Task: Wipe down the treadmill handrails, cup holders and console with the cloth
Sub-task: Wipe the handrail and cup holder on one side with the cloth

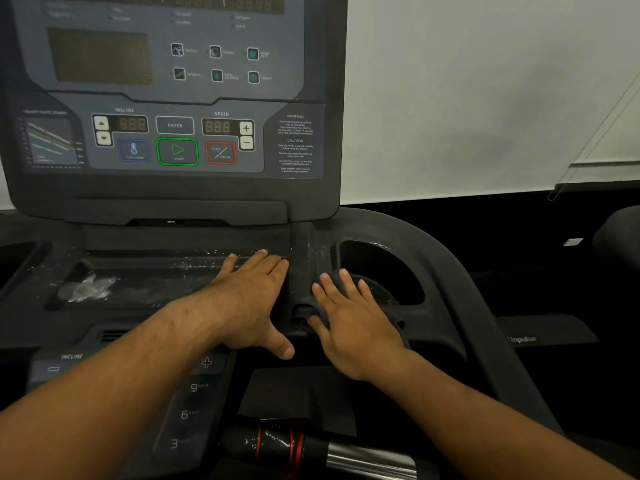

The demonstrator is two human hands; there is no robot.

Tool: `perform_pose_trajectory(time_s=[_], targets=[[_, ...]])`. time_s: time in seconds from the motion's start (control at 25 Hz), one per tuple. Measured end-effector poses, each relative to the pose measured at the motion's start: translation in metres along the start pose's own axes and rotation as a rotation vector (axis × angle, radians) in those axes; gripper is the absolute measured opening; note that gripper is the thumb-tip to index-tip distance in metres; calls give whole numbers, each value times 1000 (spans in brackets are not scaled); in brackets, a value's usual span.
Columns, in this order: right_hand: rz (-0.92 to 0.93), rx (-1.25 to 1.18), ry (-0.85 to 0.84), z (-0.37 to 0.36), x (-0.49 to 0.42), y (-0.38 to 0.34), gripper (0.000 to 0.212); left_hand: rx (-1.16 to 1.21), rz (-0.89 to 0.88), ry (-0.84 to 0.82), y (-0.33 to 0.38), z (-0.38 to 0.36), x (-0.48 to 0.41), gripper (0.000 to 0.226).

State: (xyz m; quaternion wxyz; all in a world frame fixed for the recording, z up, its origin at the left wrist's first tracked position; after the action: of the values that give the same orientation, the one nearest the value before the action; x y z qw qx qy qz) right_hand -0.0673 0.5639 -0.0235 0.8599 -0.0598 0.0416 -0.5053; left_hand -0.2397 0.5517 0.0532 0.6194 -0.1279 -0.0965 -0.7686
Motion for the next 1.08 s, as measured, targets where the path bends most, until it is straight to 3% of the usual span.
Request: perform_pose_trajectory(time_s=[0.16, 0.44, 0.68, 0.84, 1.08], targets=[[-125, -27, -100, 6, -37, 10, 63, 13, 13, -8, -6, 3, 3, 134], [-217, -12, -90, 11, -84, 14, 65, 32, 50, -29, -9, -2, 12, 133], [-66, -33, -32, 10, -2, -2, 63, 39, 55, -48, -12, 1, 8, 135], [-32, -71, 125, 3, 28, 3, 62, 55, 41, -50, -10, 4, 3, 135], [53, 148, 27, 0, 38, 11, 53, 22, 14, -53, -9, 11, -5, 134]])
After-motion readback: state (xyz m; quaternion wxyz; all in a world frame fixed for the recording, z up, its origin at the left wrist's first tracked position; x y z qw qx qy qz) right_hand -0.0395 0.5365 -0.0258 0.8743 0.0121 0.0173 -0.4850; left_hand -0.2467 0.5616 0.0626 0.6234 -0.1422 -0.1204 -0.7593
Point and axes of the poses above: each hand's wrist, its own x-axis away from the middle knuckle, its own z-axis out of the back of the hand, y = z × x, the point moved 1 cm from there along -x, towards the middle knuckle, and after that the axes turned 4 degrees about y, right-handed, at the moved point
